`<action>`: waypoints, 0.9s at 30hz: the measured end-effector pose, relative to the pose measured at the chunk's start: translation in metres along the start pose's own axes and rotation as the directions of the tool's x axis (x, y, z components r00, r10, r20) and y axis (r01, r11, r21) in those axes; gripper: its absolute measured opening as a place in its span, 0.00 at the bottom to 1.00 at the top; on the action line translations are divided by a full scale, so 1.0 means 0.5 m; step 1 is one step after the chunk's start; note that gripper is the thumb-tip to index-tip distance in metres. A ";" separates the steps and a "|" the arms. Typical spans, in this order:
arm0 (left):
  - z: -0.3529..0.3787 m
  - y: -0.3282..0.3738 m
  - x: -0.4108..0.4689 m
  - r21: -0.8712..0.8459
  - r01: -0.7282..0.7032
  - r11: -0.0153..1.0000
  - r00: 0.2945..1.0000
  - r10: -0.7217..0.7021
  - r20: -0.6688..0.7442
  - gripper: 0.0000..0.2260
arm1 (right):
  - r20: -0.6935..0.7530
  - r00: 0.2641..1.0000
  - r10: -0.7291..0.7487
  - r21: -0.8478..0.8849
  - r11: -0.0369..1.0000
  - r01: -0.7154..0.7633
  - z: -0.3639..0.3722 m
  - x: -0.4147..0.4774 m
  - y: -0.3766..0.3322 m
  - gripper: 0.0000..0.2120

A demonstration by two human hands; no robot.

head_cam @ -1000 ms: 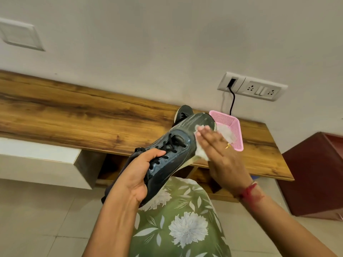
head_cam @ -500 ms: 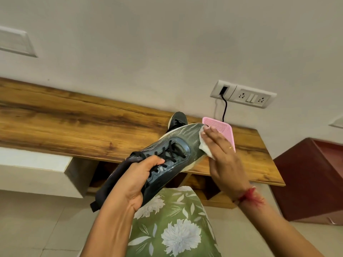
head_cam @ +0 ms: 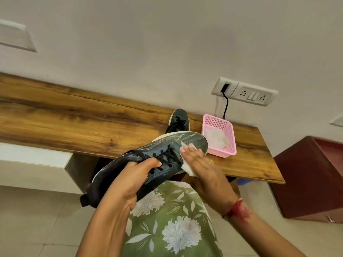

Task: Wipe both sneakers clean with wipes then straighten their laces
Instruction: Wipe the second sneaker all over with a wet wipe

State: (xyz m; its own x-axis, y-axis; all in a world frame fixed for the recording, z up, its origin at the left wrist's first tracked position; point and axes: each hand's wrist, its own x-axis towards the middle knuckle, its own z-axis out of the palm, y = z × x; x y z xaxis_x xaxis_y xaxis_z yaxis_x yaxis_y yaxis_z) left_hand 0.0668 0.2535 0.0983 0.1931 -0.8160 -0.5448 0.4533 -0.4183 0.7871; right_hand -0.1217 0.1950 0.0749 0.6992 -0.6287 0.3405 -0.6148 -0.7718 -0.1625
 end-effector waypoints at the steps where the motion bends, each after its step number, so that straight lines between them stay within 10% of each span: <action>1: 0.000 -0.001 0.000 -0.008 0.010 1.000 1.000 -0.010 0.006 0.09 | 0.009 1.000 -0.028 -0.069 0.997 0.028 -0.007 0.007 0.024 0.30; 12: 0.025 -0.002 -0.008 -0.173 0.108 0.979 0.993 -0.098 0.063 0.04 | -0.048 0.998 -0.044 -0.298 0.954 0.028 -0.042 0.024 0.081 0.22; 27: 0.011 -0.003 -0.002 -0.056 0.018 0.998 1.000 -0.019 -0.016 0.02 | -0.053 0.997 0.064 -0.026 0.998 -0.066 0.021 -0.023 0.026 0.28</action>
State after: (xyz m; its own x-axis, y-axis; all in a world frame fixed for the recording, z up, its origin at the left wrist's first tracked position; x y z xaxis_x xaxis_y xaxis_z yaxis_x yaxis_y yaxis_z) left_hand 0.0612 0.2529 0.0994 0.1986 -0.8010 -0.5647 0.5048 -0.4103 0.7595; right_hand -0.1341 0.1911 0.0589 0.6379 -0.6710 0.3779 -0.6686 -0.7261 -0.1606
